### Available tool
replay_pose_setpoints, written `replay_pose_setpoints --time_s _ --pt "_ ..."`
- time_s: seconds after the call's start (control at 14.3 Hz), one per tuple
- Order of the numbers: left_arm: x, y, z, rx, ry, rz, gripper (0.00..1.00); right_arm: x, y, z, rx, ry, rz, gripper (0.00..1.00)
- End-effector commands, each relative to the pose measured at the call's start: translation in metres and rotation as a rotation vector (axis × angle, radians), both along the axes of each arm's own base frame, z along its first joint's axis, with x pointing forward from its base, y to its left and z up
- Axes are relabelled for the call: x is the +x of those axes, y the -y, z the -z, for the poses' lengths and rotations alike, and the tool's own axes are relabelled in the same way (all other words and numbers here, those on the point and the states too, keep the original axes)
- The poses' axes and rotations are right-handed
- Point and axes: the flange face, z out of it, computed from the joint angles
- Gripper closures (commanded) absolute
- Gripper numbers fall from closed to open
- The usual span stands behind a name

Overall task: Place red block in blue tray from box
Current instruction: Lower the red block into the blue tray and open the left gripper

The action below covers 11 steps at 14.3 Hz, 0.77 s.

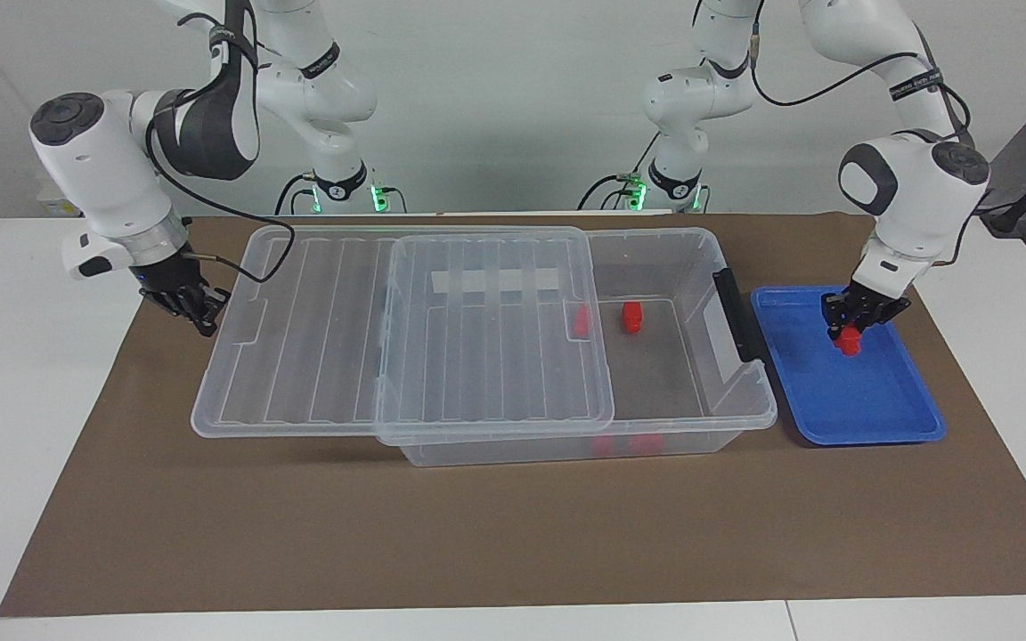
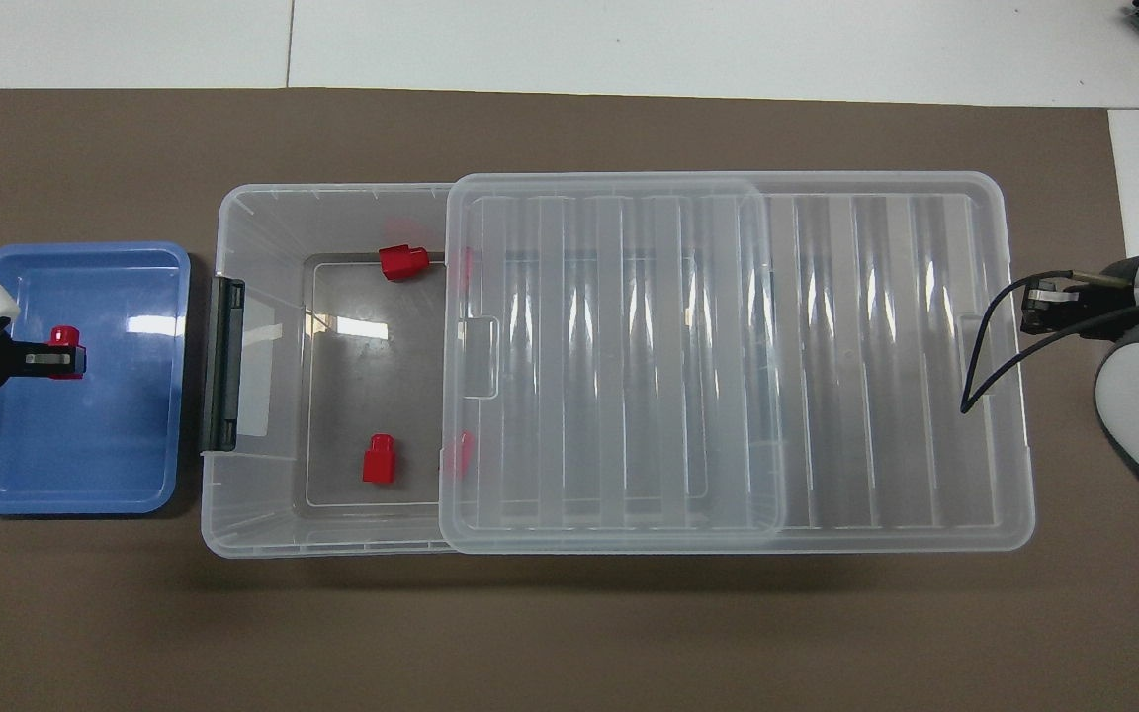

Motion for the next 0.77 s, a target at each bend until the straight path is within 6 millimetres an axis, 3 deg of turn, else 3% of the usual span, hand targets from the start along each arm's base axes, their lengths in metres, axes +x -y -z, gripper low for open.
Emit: replay_pose_setpoints --time_s 0.0,0.28,0.7 --pt "0.004 -0.003 0.030 -0.008 0.018 -0.019 1.00 -0.004 -0.004 0.003 0.008 0.007 -0.040 1.00" --pt "0.013 0.003 0.063 -0.013 0.027 -0.076 1.00 -0.005 -0.015 0.014 0.009 0.001 -0.063 1.00" --pt "0.016 0.002 0.081 -0.010 0.030 -0.070 1.00 -0.001 -0.019 0.010 0.006 0.016 -0.073 1.00"
